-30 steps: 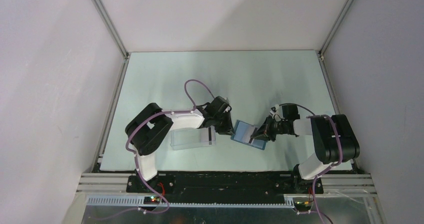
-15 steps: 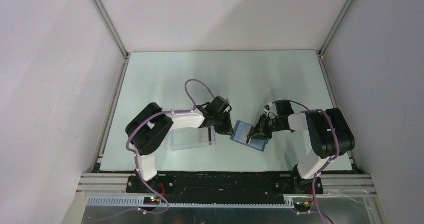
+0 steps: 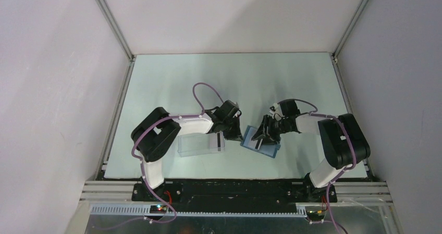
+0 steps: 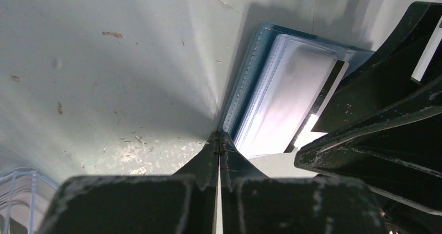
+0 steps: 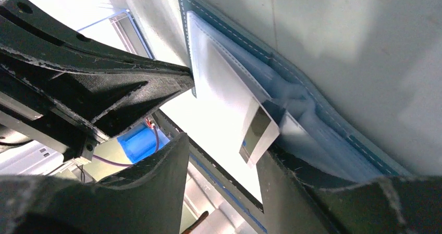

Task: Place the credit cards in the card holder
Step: Insert the credit card into the card holder.

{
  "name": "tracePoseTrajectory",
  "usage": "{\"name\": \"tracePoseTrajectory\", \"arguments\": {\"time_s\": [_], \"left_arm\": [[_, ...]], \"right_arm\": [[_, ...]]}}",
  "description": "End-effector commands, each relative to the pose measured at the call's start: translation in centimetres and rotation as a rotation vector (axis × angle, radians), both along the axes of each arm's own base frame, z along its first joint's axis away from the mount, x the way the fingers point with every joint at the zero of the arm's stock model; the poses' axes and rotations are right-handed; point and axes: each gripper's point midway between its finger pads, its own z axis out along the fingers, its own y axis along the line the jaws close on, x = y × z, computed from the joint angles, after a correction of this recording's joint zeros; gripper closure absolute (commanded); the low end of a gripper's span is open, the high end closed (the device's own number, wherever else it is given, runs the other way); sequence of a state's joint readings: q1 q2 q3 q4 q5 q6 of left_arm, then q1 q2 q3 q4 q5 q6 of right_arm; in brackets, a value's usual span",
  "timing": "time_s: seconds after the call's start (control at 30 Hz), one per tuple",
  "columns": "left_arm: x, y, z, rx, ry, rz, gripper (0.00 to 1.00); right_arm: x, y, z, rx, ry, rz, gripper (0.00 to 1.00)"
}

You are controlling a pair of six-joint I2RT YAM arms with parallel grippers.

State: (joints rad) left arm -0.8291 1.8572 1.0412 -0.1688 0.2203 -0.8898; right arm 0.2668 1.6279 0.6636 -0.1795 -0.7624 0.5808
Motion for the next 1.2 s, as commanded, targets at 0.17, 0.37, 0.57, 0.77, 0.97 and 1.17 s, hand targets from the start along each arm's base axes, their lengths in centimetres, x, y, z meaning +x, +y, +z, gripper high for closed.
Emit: {"name": "tracePoseTrajectory", "arguments": {"time_s": [0.17, 0.37, 0.57, 0.77, 0.97, 1.17], "left_arm": [[-0.1, -1.5, 1.5, -0.050, -0.010, -0.015, 1.00], [-0.1, -1.8, 2.8, -0.076, -0.020, -0.009, 1.00], [0.2, -1.8, 4.1, -0.100, -0.039, 0.002, 0.86], [1.2, -1.1, 4.9, -0.114, -0.058, 0.017, 0.62], [1.7, -0.7, 4.4, -0.112, -0.050, 0.005, 0.49], [1.8, -1.3, 3.4, -0.141, -0.016, -0.010, 0.37]], "right_arm": [[1.3, 2.0, -0.8, -0.083, -0.015, 0.038, 0.41], [1.4, 2.8, -0.9, -0.100, -0.019, 0.081, 0.39], [0.9, 1.5, 0.2, -0.192, -0.057, 0.106, 0.23], [0.5, 0.0, 1.7, -0.274, -0.120, 0.121, 0.14], [0.1, -1.1, 2.0, -0.334, -0.142, 0.137, 0.13], [-0.2, -2.3, 1.9, -0.392, -0.150, 0.141, 0.13]]}}
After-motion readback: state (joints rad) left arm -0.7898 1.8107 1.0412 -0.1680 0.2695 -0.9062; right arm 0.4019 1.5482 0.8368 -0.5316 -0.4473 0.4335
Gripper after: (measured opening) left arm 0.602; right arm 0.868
